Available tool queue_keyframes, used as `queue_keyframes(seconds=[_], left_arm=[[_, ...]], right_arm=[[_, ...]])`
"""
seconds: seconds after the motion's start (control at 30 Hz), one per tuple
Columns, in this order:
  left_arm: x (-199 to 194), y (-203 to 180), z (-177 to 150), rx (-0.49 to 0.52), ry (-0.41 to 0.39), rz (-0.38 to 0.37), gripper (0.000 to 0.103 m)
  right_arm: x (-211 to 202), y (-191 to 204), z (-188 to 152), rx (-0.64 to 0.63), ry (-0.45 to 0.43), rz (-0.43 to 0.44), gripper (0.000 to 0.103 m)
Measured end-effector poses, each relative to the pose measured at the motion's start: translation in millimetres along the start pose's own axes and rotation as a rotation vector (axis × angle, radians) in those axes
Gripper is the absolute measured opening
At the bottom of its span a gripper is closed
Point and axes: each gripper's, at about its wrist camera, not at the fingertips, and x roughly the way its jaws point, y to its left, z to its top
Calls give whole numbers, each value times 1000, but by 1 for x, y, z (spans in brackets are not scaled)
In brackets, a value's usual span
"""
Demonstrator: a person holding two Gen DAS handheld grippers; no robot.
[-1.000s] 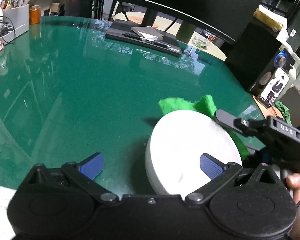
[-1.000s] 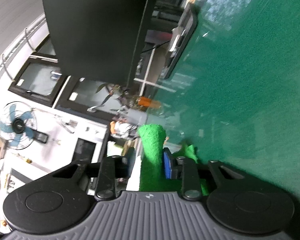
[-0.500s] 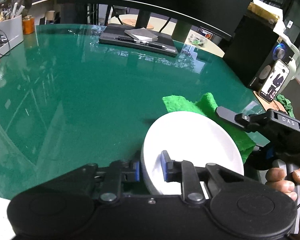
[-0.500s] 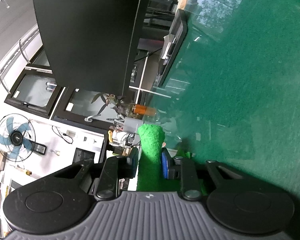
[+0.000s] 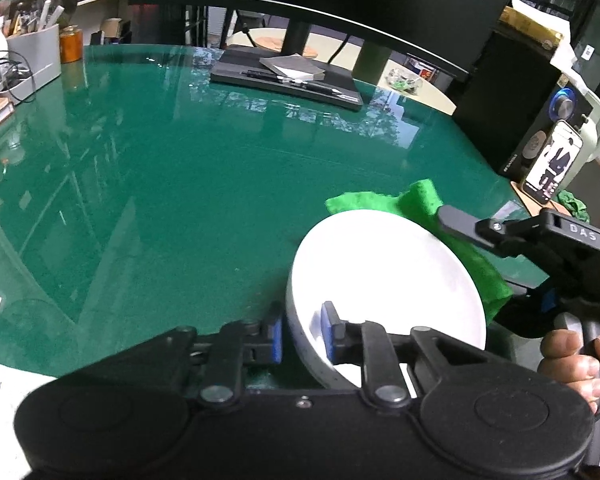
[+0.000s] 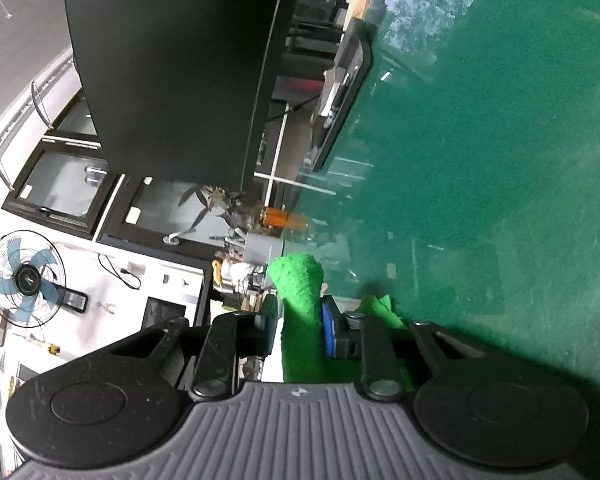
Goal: Clean bowl
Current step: 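Wipe the cloth over the bowl rim with the right tool while the left tool holds it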
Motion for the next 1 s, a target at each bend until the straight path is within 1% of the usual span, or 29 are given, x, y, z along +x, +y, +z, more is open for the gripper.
queue_keyframes(seconds=[0.3,0.4,0.47,0.5,0.6,0.73,0.8,0.9,1.0], left_arm=[[9,-1,7,12,6,-54,18],[11,0,8,9,7,-69,18],[12,2,8,1,9,-78,18],[12,2,8,-1,9,-79,18],[13,3,9,-16,8,-80,19],[14,1,9,-8,6,-87,28],[14,-3,9,9,5,-91,29],[15,-6,9,24,4,-87,28],[15,-6,8,27,5,-75,24]], right_arm=[[-15,-6,-3,91,-18,14,24],[4,-11,6,136,7,8,24],[25,-13,12,145,46,-1,23],[35,-11,14,136,63,-2,23],[45,-4,16,100,88,-23,23],[13,-9,3,126,70,-6,23],[-7,-8,-6,131,48,-10,23],[-18,-8,-10,135,36,-10,23],[-6,-10,-3,135,40,-5,25]])
